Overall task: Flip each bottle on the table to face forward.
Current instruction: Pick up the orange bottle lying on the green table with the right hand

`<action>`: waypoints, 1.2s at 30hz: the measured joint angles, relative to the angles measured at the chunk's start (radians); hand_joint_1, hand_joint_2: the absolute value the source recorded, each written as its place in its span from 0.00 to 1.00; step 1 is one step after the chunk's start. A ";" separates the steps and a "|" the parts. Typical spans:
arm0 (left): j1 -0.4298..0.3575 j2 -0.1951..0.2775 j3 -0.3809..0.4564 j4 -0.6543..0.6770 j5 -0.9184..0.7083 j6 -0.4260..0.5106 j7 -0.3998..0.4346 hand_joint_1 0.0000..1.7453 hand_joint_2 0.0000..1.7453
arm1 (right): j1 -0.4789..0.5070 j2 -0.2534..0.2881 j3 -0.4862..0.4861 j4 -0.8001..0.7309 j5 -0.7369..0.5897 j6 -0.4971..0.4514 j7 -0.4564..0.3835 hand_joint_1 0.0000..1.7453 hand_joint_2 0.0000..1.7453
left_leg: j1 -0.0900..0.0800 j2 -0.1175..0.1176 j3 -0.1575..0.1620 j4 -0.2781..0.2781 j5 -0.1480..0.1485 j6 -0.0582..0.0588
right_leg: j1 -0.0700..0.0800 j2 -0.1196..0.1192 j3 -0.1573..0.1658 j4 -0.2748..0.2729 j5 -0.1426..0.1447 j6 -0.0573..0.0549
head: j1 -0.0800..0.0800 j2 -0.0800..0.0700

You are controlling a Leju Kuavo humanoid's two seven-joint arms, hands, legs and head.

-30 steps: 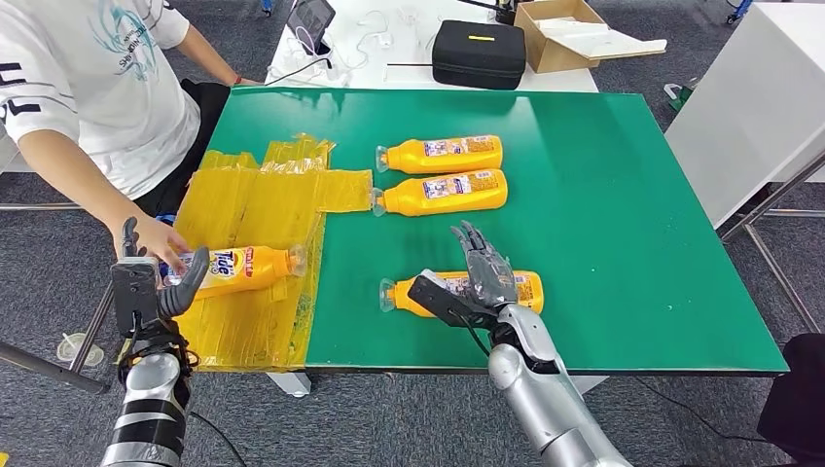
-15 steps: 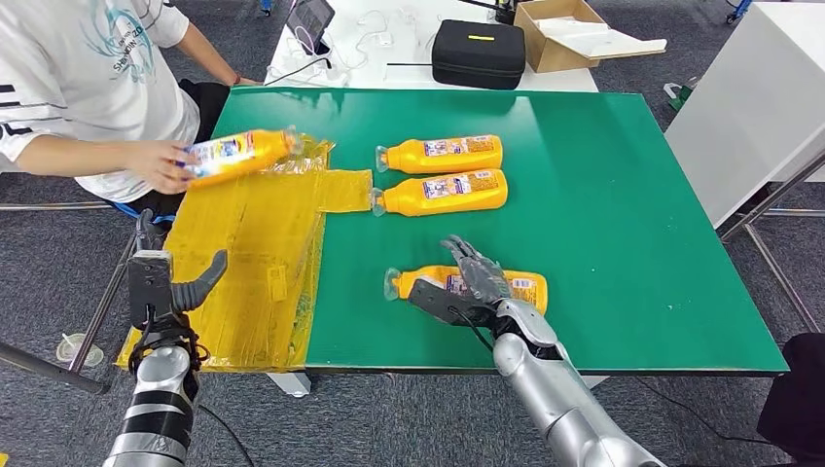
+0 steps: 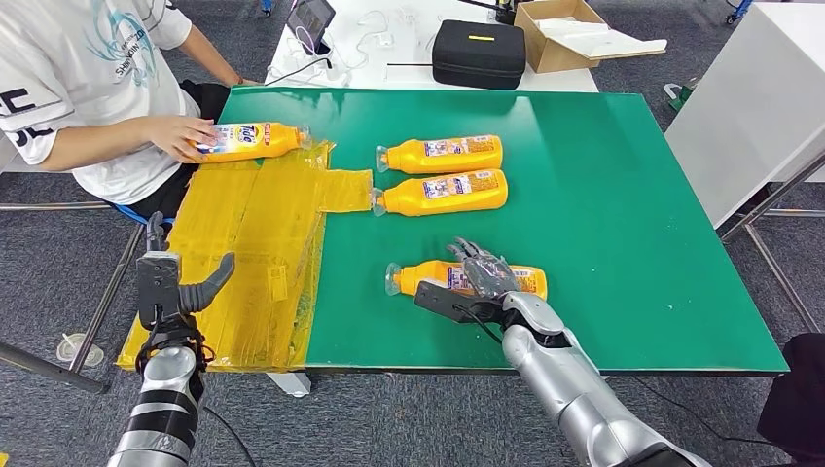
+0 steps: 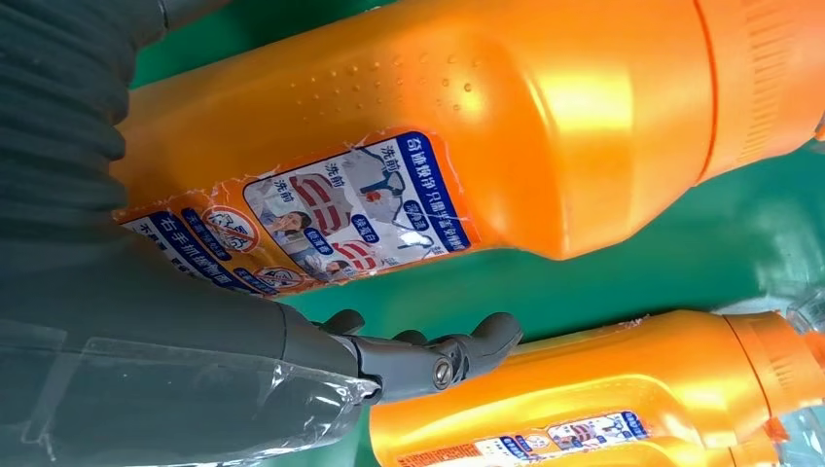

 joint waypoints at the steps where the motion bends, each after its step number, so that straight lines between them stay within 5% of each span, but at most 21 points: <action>1: 0.000 0.000 0.000 0.001 0.001 0.000 0.000 0.00 1.00 | 0.000 -0.004 0.004 -0.003 0.001 0.003 0.002 0.00 1.00 | 0.000 0.000 0.000 0.000 0.000 0.000 | 0.000 0.000 0.000 0.000 0.000 0.000 | 0.000 0.000; 15: 0.001 0.000 0.000 0.014 0.002 0.000 -0.001 0.00 1.00 | 0.012 -0.059 0.054 -0.041 0.011 0.048 0.045 0.00 1.00 | 0.000 0.000 0.000 0.000 0.000 0.000 | 0.000 0.000 0.000 0.000 0.000 0.000 | 0.000 0.000; 17: 0.000 0.000 0.000 0.016 0.002 0.000 -0.001 0.00 1.00 | 0.011 -0.064 0.061 -0.041 0.009 0.059 0.045 0.22 1.00 | 0.000 0.000 0.000 0.000 0.000 0.000 | 0.000 0.000 0.000 0.000 0.000 0.000 | 0.000 0.000; 19: 0.000 -0.001 0.000 0.020 0.001 0.000 -0.001 0.00 1.00 | 0.010 -0.068 0.070 -0.041 0.005 0.071 0.045 0.70 1.00 | 0.000 0.000 0.001 0.000 0.000 0.000 | 0.000 0.000 0.001 0.000 0.000 0.000 | 0.000 0.000; 20: -0.001 -0.001 0.000 0.022 0.001 0.001 -0.001 0.00 1.00 | 0.008 -0.070 0.074 -0.041 0.003 0.076 0.046 0.90 1.00 | 0.000 0.000 0.001 0.000 0.000 0.000 | 0.000 0.000 0.001 0.000 0.000 0.000 | 0.000 0.000; 21: -0.002 -0.001 0.000 0.025 0.001 0.001 -0.001 0.00 1.00 | 0.007 -0.072 0.078 -0.041 0.000 0.080 0.046 0.99 1.00 | 0.000 0.000 0.001 0.000 0.000 0.000 | 0.000 0.000 0.001 0.000 0.000 0.000 | 0.000 0.000; 36: -0.015 -0.007 0.000 0.062 -0.002 0.006 -0.001 0.00 1.00 | -0.020 -0.078 0.103 -0.007 -0.053 0.080 0.035 1.00 1.00 | 0.000 0.000 0.004 0.000 0.000 0.000 | 0.000 0.000 0.003 0.000 0.000 0.000 | 0.000 0.000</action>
